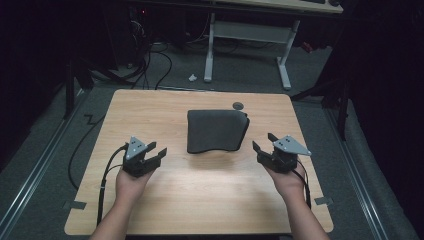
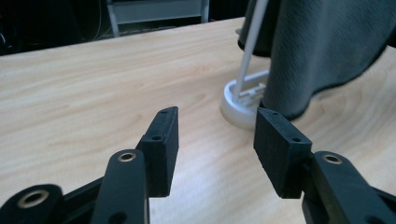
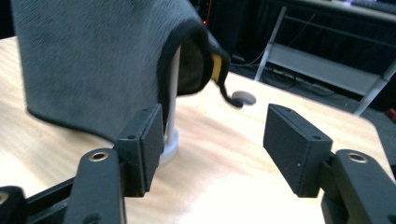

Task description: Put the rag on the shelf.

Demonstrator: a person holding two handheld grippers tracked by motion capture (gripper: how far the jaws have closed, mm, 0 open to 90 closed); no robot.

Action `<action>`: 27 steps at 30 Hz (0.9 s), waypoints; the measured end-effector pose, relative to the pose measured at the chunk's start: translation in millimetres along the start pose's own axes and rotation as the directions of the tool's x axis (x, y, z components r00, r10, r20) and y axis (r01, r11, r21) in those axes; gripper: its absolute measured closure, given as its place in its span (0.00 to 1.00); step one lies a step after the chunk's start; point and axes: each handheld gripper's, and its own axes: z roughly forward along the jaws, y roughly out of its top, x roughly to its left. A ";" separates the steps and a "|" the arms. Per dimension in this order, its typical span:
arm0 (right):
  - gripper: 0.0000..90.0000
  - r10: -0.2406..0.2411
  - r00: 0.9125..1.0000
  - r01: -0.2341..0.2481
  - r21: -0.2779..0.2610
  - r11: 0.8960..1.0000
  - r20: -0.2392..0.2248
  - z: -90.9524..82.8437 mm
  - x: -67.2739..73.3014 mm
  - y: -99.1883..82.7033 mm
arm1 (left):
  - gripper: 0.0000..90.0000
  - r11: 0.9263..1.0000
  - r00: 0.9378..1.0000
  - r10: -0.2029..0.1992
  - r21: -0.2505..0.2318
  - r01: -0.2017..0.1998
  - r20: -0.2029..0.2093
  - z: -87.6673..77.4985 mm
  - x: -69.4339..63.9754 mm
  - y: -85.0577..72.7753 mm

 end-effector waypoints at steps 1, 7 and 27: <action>0.40 0.005 1.000 -0.005 0.003 1.000 0.001 -3.3 1.2 -3.3 | 0.56 1.000 1.000 0.002 0.004 -0.002 0.001 -2.5 -1.3 -3.4; 0.34 -0.009 1.000 0.009 0.050 0.999 0.002 -17.0 13.7 -32.7 | 0.54 1.000 1.000 0.001 0.029 -0.002 0.017 -19.2 -9.3 -25.1; 0.23 0.010 1.000 -0.007 0.190 0.982 -0.014 -42.1 45.1 -99.5 | 0.47 0.992 0.998 0.037 0.123 -0.043 0.056 -45.1 -54.2 -67.0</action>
